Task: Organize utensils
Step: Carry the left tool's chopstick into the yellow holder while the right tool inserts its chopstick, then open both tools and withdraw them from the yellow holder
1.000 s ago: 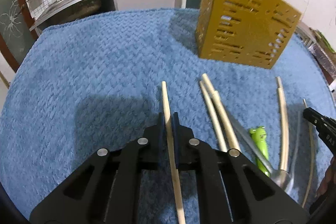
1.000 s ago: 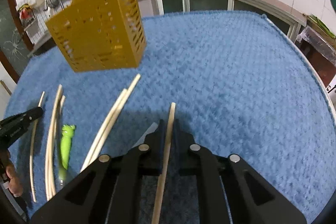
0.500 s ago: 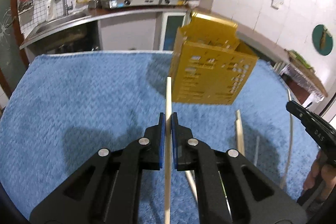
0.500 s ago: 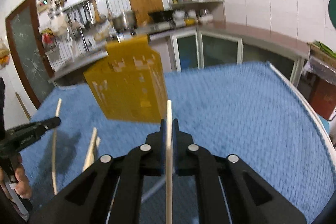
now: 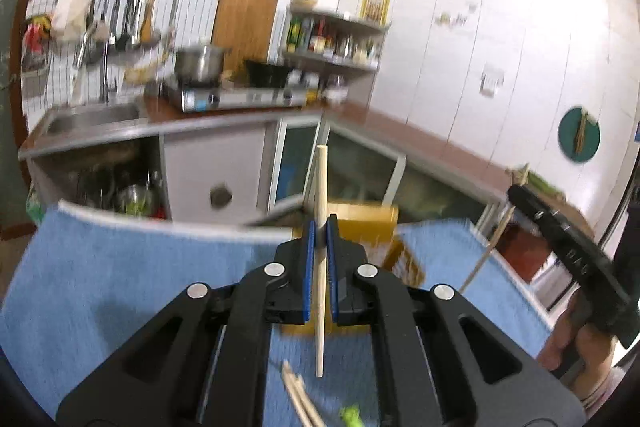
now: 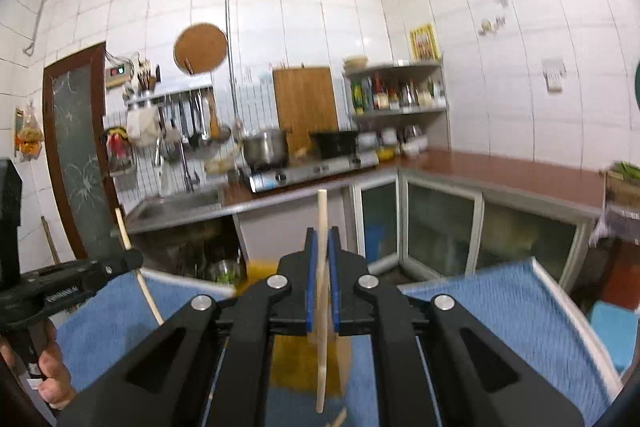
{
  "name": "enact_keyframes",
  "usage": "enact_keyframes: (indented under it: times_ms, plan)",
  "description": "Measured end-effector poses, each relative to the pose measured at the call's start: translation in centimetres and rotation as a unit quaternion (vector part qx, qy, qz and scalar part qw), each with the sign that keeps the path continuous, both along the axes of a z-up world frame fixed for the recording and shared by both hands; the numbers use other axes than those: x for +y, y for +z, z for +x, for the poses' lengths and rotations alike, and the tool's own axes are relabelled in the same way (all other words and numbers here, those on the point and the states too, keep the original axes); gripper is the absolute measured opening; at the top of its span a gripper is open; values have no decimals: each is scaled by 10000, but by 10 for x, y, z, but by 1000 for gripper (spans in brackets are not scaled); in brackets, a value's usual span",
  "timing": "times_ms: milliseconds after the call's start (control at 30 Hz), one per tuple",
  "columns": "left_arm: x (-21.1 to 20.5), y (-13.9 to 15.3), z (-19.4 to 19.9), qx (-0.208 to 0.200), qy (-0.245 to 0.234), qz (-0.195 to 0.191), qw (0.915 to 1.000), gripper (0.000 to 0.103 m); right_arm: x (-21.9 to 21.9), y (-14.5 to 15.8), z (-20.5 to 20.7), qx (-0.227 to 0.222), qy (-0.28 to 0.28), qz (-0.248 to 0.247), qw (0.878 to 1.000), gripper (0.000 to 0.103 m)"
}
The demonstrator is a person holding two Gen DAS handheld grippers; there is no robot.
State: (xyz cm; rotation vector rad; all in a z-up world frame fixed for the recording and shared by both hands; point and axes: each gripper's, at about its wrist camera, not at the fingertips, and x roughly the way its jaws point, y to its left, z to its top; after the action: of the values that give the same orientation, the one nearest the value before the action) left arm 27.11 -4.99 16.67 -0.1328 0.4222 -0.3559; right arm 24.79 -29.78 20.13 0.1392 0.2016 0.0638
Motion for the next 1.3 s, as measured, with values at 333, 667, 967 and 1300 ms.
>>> enact_keyframes:
  times_ms: [333,667,967,1300]
  plan:
    - [-29,67,37,-677,32,22,9977,4,7,44,56,-306,-71,-151,9994,6]
    - [-51,-8,84,-115,83,430,9990,4,1,-31,94,377,-91,-253,9989,6]
    - [-46,-66,104,455,244,684,9963,5,6,-84,106,975,62,-289,9948,7]
    - [-16,-44,48,277,601,577,9961,77,0,-71,59,1177,-23,-230,9928,52]
